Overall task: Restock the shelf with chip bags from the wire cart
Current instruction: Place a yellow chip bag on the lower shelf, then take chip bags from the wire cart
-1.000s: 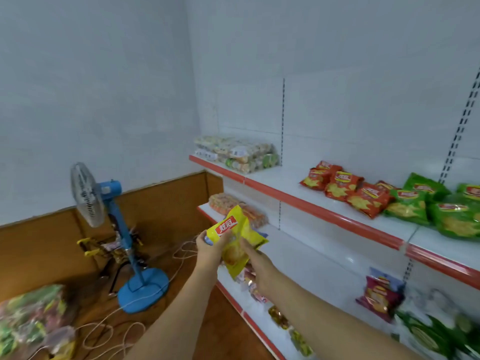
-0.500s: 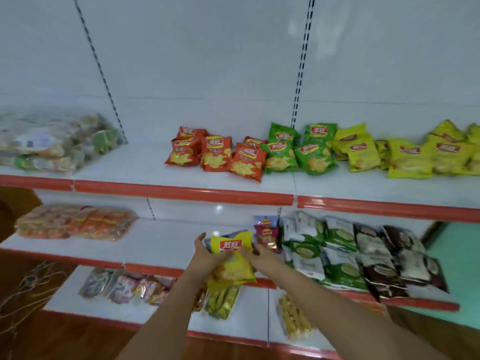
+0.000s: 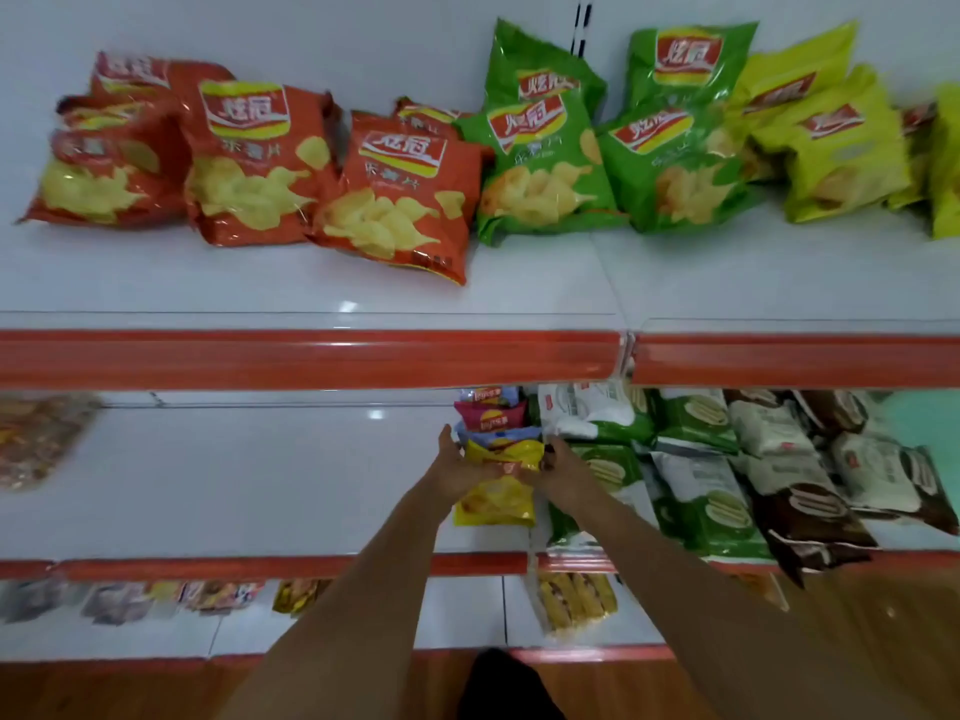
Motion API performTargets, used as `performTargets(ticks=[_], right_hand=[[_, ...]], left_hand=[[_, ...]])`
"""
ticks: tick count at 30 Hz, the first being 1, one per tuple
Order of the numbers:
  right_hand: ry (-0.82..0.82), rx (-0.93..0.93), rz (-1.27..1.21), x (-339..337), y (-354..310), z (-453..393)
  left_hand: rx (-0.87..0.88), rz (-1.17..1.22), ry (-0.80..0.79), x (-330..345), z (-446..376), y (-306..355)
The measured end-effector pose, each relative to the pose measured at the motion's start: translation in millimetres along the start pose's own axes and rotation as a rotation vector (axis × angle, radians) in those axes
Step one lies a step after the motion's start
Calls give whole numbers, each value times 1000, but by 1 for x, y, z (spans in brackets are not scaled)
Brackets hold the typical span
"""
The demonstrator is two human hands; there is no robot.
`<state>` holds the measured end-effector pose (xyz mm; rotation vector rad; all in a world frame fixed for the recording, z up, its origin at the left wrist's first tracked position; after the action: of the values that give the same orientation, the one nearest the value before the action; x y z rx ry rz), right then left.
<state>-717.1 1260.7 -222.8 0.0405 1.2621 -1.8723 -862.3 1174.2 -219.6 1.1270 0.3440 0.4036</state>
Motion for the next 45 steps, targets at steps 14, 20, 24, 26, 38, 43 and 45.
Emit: performTargets(ticks=[14,20,24,26,38,43,45], right_hand=[[-106,-128,334,54,-134,177],[-450,-489,479,206,-186,323],[-737,-732,651,302,-163,448],[-810,-868,692,329,-138,514],[-1517,-1237,1001,276,190,857],[-1673,-1276,1151,193,336,946],[-1679,-1249,1190,168,397,972]], left_hand=[[27,-225,221,-155,205,49],[-7,-126,669,-253,418,5],[-120,-13,1058,-267,587,-56],[-189,47,1197,-248,666,-87],[-524,457,1815,135,1018,-243],[-655,605,1823,307,1106,-321],[-661,631,1801,371,1139,-354]])
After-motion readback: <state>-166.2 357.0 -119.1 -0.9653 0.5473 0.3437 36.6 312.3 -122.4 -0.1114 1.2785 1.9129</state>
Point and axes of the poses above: each hand's wrist, its own z-axis away from the middle knuckle, its own x-axis out of the palm, y = z × x, the point moved 5 cm from there along -z, towards the middle knuckle, and after that the axes turned 8 degrees about x, right-handed, at the moved point
